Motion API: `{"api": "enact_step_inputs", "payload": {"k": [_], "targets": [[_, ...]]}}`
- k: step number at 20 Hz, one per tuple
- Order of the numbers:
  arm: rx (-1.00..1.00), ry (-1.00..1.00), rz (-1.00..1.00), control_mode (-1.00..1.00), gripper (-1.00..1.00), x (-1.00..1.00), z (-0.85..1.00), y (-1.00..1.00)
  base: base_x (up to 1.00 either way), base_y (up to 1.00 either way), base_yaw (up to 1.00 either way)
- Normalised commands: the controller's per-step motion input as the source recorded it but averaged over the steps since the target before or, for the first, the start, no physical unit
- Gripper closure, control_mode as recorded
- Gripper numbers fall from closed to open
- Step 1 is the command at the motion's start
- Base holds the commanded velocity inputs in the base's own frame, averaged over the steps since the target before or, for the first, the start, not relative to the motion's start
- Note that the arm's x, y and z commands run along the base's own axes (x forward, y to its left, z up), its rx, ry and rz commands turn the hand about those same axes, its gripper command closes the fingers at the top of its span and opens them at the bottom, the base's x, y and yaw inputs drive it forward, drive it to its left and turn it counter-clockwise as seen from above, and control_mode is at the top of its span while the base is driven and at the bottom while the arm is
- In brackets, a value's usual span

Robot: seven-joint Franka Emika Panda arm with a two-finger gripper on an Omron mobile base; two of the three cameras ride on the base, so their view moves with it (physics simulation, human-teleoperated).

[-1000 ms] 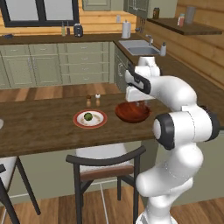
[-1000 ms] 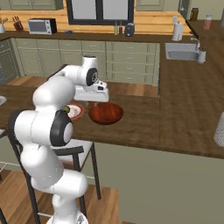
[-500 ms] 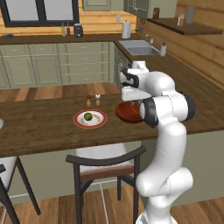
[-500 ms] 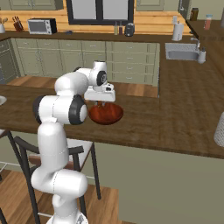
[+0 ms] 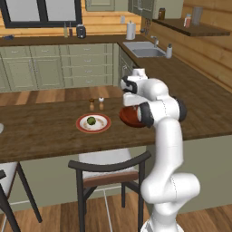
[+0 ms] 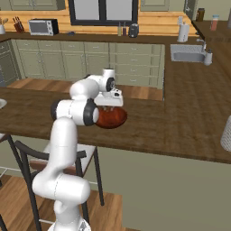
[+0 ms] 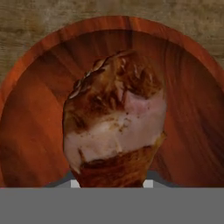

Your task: Pick the chicken drumstick and lime from their plates and place them in the bowl. Then put the bowl in the fridge.

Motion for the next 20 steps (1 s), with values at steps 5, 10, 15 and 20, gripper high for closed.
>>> {"api": "enact_step_inputs", "payload": {"k": [5,10,15,20], "targets": [[0.00,-0.04,0.00,-1.00,1.00,-0.04,-0.71,-0.20,0.00,0.00,0.00],[0.00,-0.21,0.00,-1.00,1.00,0.17,-0.41,-0.01,0.00,0.00,0.00],[0.00,0.00,-0.01,-1.00,1.00,0.21,0.00,0.00,0.00,0.00,0.00],[0.00,0.01,-0.05,-1.00,-1.00,-0.14,0.02,0.00,0.00,0.00,0.00]]}}
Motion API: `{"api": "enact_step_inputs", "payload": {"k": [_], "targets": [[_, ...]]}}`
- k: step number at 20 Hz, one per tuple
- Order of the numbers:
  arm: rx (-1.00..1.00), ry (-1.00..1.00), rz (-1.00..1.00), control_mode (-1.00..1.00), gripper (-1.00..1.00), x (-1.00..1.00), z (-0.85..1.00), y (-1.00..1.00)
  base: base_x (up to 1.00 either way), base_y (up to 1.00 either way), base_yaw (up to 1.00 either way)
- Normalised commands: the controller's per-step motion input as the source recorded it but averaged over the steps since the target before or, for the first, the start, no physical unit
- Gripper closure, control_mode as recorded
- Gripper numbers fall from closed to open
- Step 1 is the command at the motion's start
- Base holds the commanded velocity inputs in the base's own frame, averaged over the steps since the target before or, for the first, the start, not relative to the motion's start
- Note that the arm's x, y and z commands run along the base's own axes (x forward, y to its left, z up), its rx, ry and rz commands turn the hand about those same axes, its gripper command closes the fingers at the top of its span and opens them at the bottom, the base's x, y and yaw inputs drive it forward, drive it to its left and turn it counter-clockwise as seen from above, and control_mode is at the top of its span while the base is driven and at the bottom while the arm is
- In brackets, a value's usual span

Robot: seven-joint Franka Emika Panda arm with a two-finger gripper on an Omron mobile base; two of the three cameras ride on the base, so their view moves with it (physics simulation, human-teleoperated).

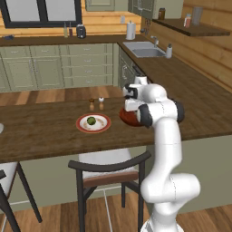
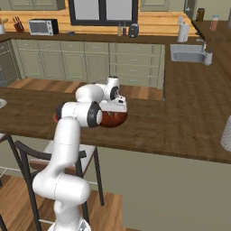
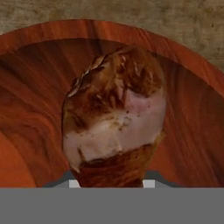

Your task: Pick the chicken drumstick and lime from their plates and place them in the bowl. Then put the bowl in the fridge.

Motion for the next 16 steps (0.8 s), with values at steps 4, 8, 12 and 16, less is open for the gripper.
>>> {"api": "enact_step_inputs", "payload": {"k": [4,8,12,16], "targets": [[-0.09,0.00,-0.02,-1.00,-1.00,-0.17,0.28,0.13,0.00,0.00,0.00],[-0.14,0.01,-0.02,-1.00,-1.00,-0.15,0.25,0.20,0.00,0.00,0.00],[-0.10,0.00,0.07,-1.00,-1.00,-0.22,0.26,0.73,0.00,0.00,0.00],[0.00,-0.05,0.21,-1.00,-1.00,-0.37,0.54,0.85,0.00,0.00,0.00]]}}
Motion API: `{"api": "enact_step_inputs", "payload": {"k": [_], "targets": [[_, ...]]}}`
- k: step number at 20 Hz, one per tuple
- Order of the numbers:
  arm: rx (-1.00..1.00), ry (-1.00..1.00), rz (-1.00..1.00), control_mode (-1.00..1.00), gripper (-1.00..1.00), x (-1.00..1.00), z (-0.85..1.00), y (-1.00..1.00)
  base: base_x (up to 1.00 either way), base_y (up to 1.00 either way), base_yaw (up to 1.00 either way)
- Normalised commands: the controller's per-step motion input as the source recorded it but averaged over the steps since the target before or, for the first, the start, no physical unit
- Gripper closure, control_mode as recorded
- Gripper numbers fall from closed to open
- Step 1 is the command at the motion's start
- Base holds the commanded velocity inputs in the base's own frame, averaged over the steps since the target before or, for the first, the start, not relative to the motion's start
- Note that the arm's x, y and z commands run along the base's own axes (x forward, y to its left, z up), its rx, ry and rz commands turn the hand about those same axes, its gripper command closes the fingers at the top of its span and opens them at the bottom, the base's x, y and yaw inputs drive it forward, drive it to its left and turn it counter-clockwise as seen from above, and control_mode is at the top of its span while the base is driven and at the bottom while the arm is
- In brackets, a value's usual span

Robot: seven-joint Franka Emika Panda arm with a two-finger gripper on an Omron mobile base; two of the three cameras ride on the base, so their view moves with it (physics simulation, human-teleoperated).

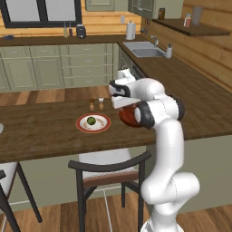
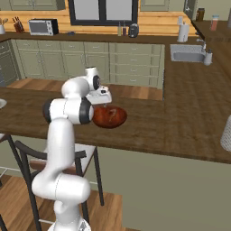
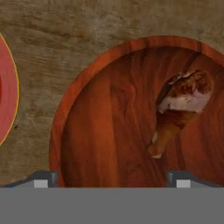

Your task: Pick the chicken drumstick and lime from their plates and place them in the bowl. Then put the bowl in the fridge.

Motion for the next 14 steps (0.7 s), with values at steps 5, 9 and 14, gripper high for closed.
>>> {"api": "enact_step_inputs", "payload": {"k": [5,9,14], "targets": [[0.08,-0.03,0.15,-1.00,-1.00,-0.41,0.65,0.73,0.00,0.00,0.00],[0.39,-0.04,0.36,-1.00,-1.00,-0.52,0.05,0.29,0.00,0.00,0.00],[0.27,-0.04,0.45,-1.00,-1.00,-0.09,0.02,0.13,0.00,0.00,0.00]]}}
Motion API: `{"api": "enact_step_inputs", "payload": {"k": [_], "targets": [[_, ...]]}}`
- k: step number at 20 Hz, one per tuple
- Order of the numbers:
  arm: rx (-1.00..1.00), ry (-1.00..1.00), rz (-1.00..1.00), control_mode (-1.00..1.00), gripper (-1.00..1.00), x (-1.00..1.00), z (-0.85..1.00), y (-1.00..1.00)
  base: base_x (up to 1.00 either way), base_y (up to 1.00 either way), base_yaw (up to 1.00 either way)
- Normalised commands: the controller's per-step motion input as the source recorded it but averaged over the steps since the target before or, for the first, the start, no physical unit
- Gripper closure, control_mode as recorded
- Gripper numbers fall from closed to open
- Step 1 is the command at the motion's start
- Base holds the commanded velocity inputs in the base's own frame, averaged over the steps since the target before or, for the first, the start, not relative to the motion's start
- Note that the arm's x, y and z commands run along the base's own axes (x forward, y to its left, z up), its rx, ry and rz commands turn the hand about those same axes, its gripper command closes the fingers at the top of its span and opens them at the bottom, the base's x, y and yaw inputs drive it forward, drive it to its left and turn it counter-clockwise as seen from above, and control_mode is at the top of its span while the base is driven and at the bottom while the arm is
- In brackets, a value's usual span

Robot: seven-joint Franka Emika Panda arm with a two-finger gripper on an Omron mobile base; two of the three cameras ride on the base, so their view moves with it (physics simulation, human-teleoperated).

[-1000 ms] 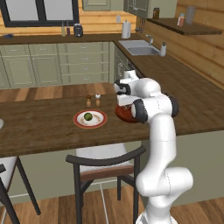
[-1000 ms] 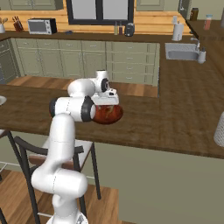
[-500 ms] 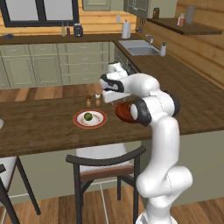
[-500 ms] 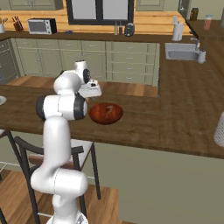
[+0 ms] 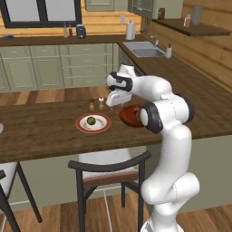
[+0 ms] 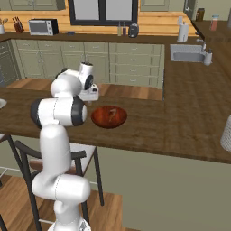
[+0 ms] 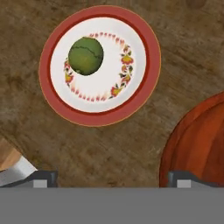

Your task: Pick the chicken drumstick and lime from their plates and place them in the bowl. Then put the bowl in the fridge.

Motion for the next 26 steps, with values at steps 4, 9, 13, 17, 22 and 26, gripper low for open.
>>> {"api": "enact_step_inputs", "payload": {"k": [4,9,13,17,22,26], "targets": [[-0.06,-0.13,0.16,-1.00,-1.00,0.00,0.01,0.81,0.00,0.00,0.00],[-0.08,-0.03,-0.05,-1.00,-1.00,0.14,0.02,0.81,0.00,0.00,0.00],[-0.03,0.00,-0.16,-1.00,-1.00,0.42,0.00,0.91,0.00,0.00,0.00],[0.00,0.00,-0.17,-1.00,-1.00,0.38,-0.12,0.52,0.00,0.00,0.00],[0.00,0.00,-0.07,-1.00,-1.00,0.56,-0.20,0.00,0.00,0.00,0.00],[0.00,0.02,-0.09,-1.00,-1.00,0.36,-0.25,-0.03,0.00,0.00,0.00]]}}
